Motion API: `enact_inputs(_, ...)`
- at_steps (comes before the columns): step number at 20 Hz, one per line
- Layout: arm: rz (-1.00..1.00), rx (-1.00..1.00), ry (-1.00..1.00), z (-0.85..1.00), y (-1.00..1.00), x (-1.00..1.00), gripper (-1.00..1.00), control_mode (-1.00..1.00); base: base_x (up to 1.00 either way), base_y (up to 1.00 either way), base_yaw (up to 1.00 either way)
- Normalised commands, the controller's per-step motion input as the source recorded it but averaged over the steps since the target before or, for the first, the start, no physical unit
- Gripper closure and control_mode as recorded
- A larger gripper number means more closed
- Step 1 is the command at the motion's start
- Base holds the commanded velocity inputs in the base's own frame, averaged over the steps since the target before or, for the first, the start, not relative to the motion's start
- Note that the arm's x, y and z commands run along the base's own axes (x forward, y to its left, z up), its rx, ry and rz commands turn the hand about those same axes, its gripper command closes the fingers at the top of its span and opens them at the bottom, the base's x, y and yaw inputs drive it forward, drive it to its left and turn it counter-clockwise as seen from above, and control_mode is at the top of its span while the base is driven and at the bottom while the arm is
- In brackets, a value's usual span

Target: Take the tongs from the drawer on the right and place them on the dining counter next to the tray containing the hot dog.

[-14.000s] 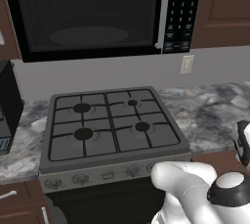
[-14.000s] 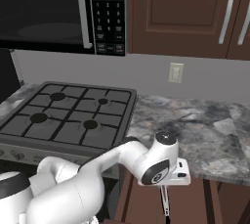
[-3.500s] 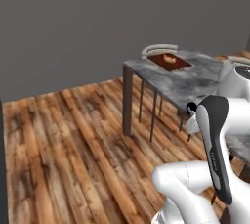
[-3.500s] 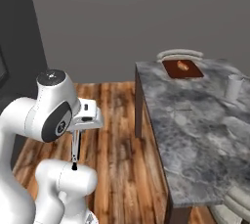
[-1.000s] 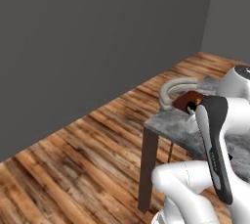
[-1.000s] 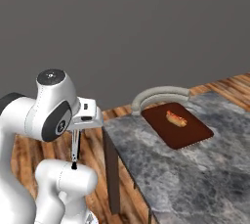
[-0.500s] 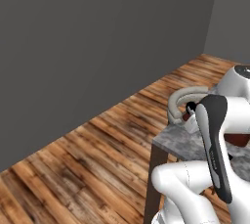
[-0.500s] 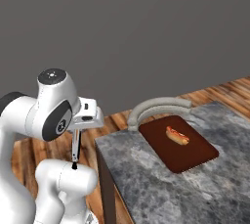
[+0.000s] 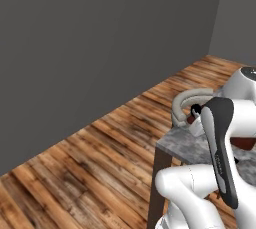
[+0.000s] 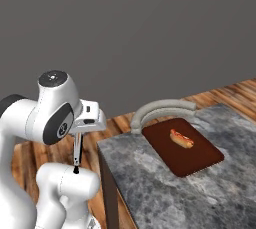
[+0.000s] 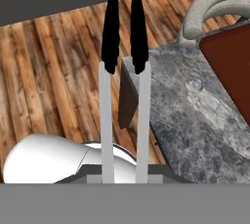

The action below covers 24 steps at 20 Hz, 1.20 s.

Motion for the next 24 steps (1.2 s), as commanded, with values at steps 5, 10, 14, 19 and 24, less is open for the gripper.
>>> enact_inputs(5, 0.0, 0.0, 0.0, 0.0, 0.0, 0.0, 1.0, 1.0, 0.0, 0.0, 0.0)
enact_inputs(10, 0.0, 0.0, 0.0, 0.0, 0.0, 0.04, 1.0, -1.0, 0.0, 0.0, 0.0)
enact_inputs(14, 0.0, 0.0, 0.14, 0.0, 0.0, 0.4, 1.0, -1.0, 0.0, 0.0, 0.0)
enact_inputs(19, 0.12, 0.0, 0.15, 0.0, -0.02, 0.58, 1.0, -1.0, 0.0, 0.0, 0.0)
enact_inputs(24, 0.18, 0.0, 0.0, -0.42, -0.12, 0.57, 1.0, -1.0, 0.0, 0.0, 0.0)
